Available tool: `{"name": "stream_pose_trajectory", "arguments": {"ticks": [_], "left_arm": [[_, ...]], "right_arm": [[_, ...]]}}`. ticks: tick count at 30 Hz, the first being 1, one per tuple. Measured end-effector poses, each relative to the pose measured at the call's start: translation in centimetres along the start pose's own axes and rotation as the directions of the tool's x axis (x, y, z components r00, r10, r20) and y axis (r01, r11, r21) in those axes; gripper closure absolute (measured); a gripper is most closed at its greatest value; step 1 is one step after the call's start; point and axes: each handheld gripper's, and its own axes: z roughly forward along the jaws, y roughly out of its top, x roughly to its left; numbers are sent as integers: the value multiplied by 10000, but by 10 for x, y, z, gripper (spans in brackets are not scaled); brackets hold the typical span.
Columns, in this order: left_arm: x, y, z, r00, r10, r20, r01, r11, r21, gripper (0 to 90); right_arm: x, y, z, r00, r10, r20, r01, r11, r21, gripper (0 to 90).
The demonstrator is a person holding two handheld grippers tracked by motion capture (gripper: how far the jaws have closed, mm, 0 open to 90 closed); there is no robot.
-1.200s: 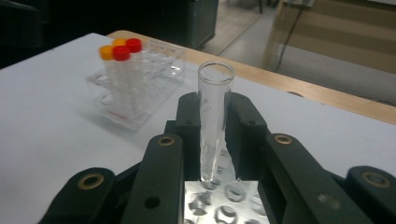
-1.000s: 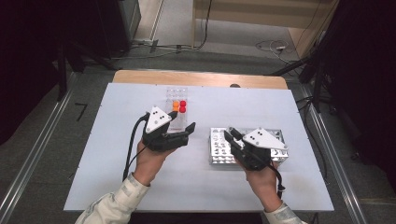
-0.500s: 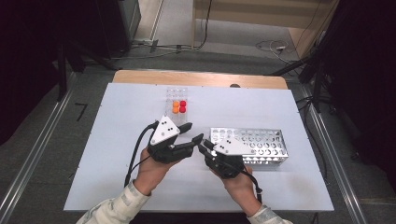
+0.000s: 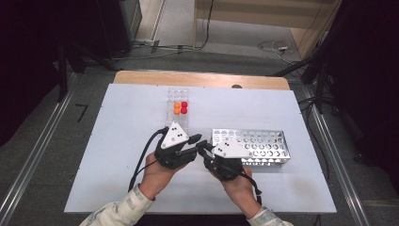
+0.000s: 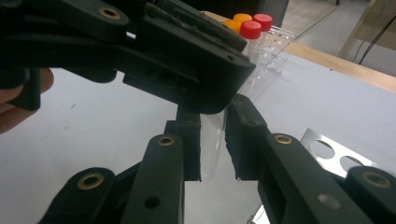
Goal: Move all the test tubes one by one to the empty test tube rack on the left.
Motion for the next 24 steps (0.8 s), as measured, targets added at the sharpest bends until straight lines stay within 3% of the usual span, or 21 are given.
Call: {"name": "stream_pose_trajectory", "arguments": {"ticks": [13, 16, 20, 24], "left_arm": [[1, -3, 2, 9998, -189, -90, 189, 9998, -25, 768], [2, -3, 2, 9997, -205, -146, 204, 9998, -55, 769], [5, -3, 1, 9993, -317, -194, 315, 9994, -112, 769], [10, -2, -2, 9985, -403, -359, 395, 9989, -243, 769]], "right_arm": [[0, -1, 2, 10000, -7, 29, 7, 10000, 10, 725], [-2, -2, 2, 9999, -30, -133, 31, 10000, 37, 618], [-3, -2, 2, 9986, -53, -518, 55, 10000, 45, 385], [-8, -5, 1, 9986, 95, -523, -82, 9997, 249, 269]]}}
